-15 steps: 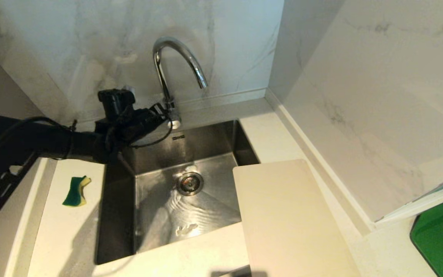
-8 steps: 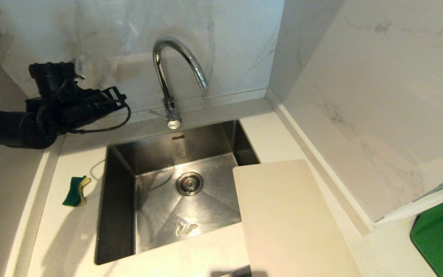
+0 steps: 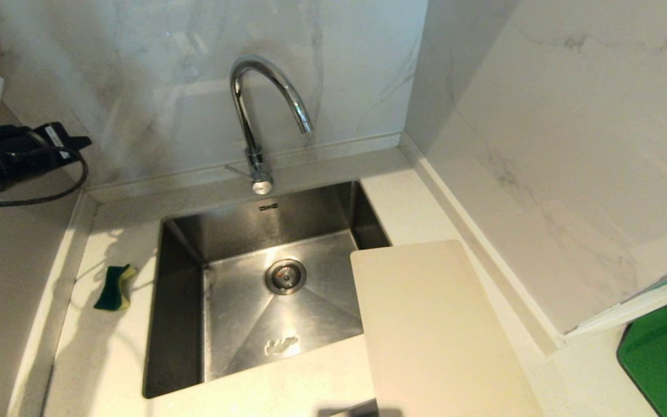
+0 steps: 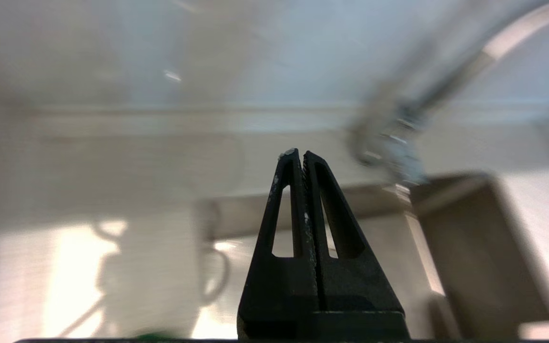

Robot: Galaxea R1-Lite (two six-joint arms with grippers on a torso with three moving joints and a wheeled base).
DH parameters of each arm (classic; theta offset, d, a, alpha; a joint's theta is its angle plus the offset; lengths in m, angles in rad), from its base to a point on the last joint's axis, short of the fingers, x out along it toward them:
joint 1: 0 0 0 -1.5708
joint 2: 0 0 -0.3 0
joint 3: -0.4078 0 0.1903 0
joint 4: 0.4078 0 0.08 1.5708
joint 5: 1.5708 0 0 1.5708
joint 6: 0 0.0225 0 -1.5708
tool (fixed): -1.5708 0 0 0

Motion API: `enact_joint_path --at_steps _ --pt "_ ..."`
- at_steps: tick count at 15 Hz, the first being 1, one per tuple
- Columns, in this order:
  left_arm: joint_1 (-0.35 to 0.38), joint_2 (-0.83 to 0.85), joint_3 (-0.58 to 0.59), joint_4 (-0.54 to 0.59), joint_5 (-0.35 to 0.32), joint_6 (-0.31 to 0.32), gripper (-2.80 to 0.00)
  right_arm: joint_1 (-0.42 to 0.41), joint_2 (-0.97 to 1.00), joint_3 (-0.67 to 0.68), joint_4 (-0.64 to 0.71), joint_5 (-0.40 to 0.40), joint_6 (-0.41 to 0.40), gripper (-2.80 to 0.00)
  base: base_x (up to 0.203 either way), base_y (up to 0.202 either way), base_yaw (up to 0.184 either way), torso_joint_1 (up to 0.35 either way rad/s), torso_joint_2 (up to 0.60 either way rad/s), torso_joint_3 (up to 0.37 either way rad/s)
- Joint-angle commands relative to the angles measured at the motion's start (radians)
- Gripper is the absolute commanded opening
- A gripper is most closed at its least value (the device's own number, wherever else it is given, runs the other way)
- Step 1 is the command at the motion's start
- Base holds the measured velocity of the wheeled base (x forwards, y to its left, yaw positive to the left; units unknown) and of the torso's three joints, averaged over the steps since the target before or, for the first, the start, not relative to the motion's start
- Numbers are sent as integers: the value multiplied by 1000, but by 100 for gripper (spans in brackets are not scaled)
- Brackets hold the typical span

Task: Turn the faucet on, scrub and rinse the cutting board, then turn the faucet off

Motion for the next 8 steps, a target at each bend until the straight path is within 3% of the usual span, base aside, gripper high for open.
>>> enact_joint_path --at_steps 1,4,6,8 --pt "93 -83 40 -3 -6 12 -280 0 1 0 0 1 3 -280 0 0 0 0 0 0" --pt "206 -98 67 -4 -14 35 -280 0 1 1 0 1 5 -280 0 0 0 0 0 0" --pt "277 -122 98 -4 -71 37 -280 0 1 0 0 1 5 -280 0 0 0 0 0 0" --pt "302 -172 135 -4 -96 37 -280 0 1 0 0 1 5 -280 0 0 0 0 0 0"
